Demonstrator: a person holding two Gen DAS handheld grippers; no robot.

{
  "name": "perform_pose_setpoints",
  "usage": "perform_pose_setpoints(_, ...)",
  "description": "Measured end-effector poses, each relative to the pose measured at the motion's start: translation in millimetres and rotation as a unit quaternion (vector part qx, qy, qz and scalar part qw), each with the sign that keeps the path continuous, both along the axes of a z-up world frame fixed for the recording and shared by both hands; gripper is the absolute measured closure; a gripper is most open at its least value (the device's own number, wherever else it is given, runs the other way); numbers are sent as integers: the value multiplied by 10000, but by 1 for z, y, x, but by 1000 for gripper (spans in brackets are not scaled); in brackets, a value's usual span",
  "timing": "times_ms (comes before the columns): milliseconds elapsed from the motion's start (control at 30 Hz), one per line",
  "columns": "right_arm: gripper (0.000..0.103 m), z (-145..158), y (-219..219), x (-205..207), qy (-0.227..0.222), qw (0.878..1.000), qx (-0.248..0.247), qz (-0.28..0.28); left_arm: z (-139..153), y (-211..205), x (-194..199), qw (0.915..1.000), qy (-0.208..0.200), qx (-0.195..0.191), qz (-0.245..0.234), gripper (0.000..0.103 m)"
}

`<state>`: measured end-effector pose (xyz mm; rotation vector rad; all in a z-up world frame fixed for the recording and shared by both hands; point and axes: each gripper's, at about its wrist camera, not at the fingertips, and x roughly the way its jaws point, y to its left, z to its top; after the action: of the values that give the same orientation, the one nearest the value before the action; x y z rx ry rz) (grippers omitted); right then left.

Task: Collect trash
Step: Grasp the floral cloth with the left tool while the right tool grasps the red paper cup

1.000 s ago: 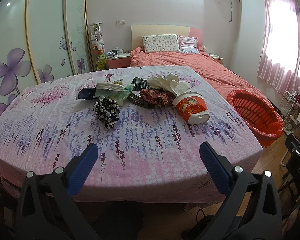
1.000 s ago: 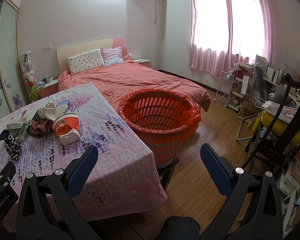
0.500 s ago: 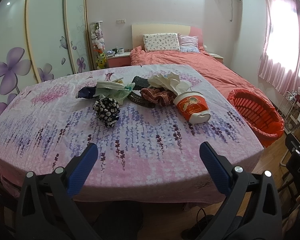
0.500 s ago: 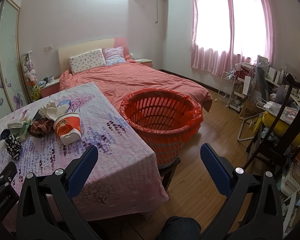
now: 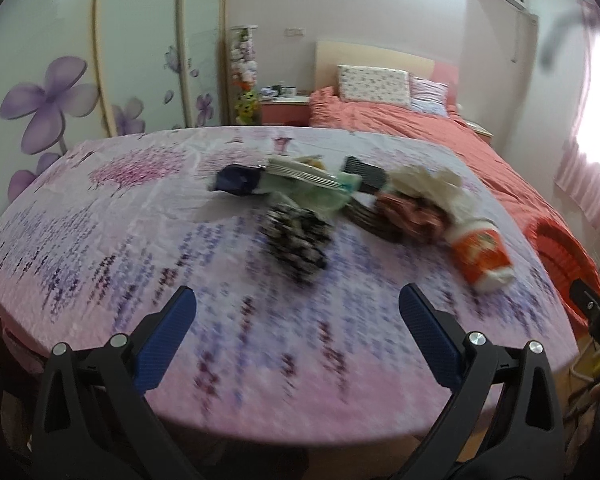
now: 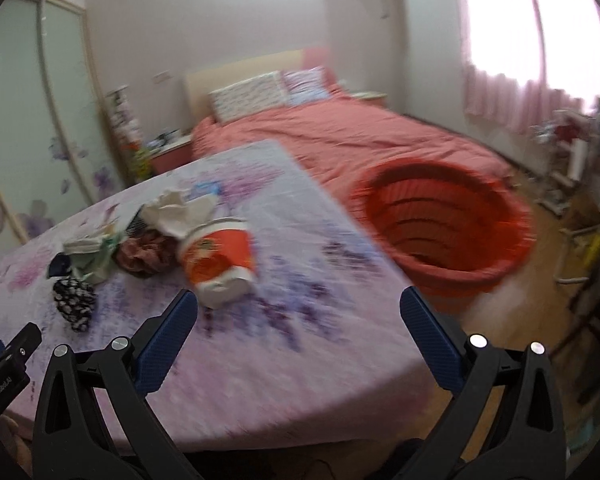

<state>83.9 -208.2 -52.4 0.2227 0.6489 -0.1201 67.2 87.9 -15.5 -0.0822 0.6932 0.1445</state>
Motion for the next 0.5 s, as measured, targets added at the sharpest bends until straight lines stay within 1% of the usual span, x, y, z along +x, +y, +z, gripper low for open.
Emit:
perform_pose_setpoints(100,2,-9,9,23,162,9995,-2,254,-4,18,16,9999,56,-153,45,4)
perform_pose_setpoints(200,2,-25,24,52,428,9979,-84,485,-11,29,31,9995,177,-263,27,4)
perform_pose_setpoints(300,2,-36,35,70,589,9963,-226,576,-20,34,42,9990,331,-290,-7,4)
perform_pose_setpoints(400,2,-41,37,79,722,9950,-337,610,-28,35,52,9984,474,-302,-42,4)
perform_pose_setpoints(467,5,-43,39,83,792,9942,-326,645,-33,34,58,9979,543,-350,-89,4)
perform_pose_setpoints(500,8,-44,39,86,829,9939,-316,659,-34,34,60,9977,562,-363,-103,4)
